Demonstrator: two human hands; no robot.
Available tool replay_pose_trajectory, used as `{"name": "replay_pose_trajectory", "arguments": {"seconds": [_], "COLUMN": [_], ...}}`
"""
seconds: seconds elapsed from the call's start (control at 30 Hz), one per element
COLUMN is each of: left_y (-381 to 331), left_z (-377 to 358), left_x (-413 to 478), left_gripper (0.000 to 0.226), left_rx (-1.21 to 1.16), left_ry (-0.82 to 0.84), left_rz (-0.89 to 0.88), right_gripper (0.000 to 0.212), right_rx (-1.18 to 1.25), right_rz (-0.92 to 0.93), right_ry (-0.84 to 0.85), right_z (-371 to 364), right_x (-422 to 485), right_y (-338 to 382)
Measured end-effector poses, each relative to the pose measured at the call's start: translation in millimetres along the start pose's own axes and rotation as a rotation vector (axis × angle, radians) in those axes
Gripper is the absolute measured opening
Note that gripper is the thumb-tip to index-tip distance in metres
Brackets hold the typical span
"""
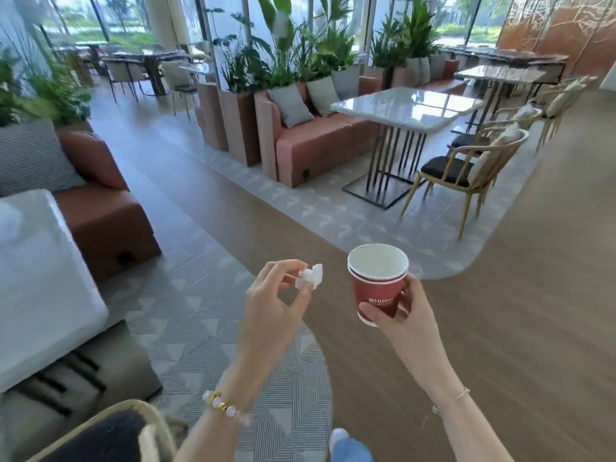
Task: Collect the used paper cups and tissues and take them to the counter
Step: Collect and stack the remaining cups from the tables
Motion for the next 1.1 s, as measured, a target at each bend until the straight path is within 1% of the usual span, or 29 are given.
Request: {"name": "replay_pose_trajectory", "arguments": {"seconds": [0.07, 0.17, 0.27, 0.5, 0.63, 0.73, 0.93, 1.03, 1.1], "left_y": [10, 25, 41, 83, 115, 145, 208, 241, 258], "left_z": [-14, -33, -48, -59, -58, -54, -28, 0, 18], "left_x": [32, 78, 117, 191, 234, 270, 349, 396, 424], "left_gripper": [0.018, 0.009, 0.01, 0.012, 0.012, 0.012, 0.012, 0.017, 0.016], "left_rx": [0.051, 0.097, 0.137, 0.239, 0.266, 0.278, 0.304, 0.322, 0.326], "left_ry": [-0.056, -0.147, -0.228, -0.331, -0.374, -0.396, -0.463, -0.512, -0.541], "left_rz": [0.01, 0.051, 0.076, 0.093, 0.118, 0.134, 0.175, 0.197, 0.21], "right_gripper": [0.063, 0.062, 0.062, 0.06, 0.066, 0.068, 0.063, 0.061, 0.06], "right_rx": [0.021, 0.039, 0.041, 0.094, 0.13, 0.139, 0.125, 0.125, 0.129], "right_rz": [0.011, 0.016, 0.02, -0.015, -0.029, -0.027, -0.006, 0.004, 0.012], "right_ry": [0.064, 0.146, 0.227, 0.405, 0.468, 0.52, 0.615, 0.666, 0.71], "right_z": [-23, -56, -88, -170, -225, -274, -380, -448, -490], "right_x": [46, 109, 161, 240, 277, 303, 354, 377, 387], "right_y": [-3, -6, -10, -21, -27, -32, -29, -17, -9]}}
Point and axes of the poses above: each hand's wrist, its own x-axis towards the middle knuckle, its own z-axis out of the back of the hand, y = z × x, the point moved 6 cm from there along x, towards the middle knuckle, and after that the axes turned 12 degrees about -y, right-handed, at the moved point
